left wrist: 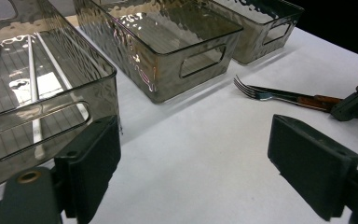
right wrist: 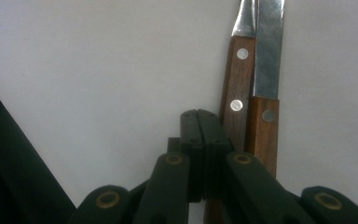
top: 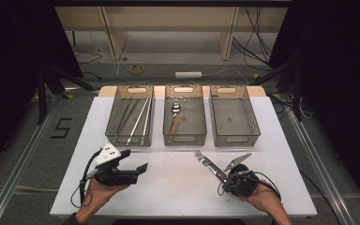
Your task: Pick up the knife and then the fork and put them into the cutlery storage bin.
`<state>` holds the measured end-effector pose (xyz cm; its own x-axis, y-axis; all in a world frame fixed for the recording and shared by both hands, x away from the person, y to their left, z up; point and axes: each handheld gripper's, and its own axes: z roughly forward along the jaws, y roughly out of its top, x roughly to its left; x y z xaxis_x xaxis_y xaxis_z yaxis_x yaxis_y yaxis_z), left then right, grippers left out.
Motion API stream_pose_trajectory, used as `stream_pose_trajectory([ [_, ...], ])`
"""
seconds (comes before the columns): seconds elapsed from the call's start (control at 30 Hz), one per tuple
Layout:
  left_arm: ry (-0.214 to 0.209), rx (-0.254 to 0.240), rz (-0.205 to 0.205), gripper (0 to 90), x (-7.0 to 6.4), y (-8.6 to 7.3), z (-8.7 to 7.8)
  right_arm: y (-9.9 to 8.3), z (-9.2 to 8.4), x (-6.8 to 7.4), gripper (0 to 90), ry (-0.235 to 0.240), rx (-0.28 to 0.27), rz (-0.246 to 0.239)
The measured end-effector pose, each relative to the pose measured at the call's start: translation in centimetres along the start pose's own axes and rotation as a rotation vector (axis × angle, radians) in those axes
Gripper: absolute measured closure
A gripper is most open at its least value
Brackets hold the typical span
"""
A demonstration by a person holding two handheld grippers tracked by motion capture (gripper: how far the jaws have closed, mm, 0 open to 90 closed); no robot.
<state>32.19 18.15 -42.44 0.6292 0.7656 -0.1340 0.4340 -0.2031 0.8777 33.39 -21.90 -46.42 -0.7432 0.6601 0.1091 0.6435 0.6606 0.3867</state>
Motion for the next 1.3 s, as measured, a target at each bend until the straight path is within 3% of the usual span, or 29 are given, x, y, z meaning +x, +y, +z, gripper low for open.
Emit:
stream_pose_trajectory([
  [0.17,-0.005,-0.006,-0.003,16.5,0.0,0.0,-0.1,0.1,-0.1,0.2,86.8,0.004,-0.008,-0.027],
  [0.27,-0.006,-0.012,-0.003,16.5,0.0,0.0,-0.1,0.4,-0.9,0.3,77.0,0.022,-0.044,-0.043],
  [0.43,-0.007,-0.013,-0.003,16.5,0.0,0.0,-0.1,0.8,-2.5,0.1,53.9,-0.002,-0.079,-0.044],
  [0.57,-0.004,-0.016,-0.003,16.4,0.1,0.0,-0.2,0.6,-3.1,-0.4,39.2,-0.041,-0.064,-0.029],
  [0.67,-0.005,-0.019,-0.004,16.4,0.1,0.1,-0.2,0.3,-3.5,-1.0,34.8,-0.057,-0.057,-0.01],
  [0.83,-0.007,-0.026,-0.009,16.4,0.0,0.1,-0.2,-0.2,-3.5,-1.7,33.1,-0.084,-0.025,0.015],
  [1.3,-0.006,-0.028,-0.011,16.4,0.1,0.1,-0.3,-0.6,-2.5,-2.3,48.7,-0.121,0.056,0.029],
])
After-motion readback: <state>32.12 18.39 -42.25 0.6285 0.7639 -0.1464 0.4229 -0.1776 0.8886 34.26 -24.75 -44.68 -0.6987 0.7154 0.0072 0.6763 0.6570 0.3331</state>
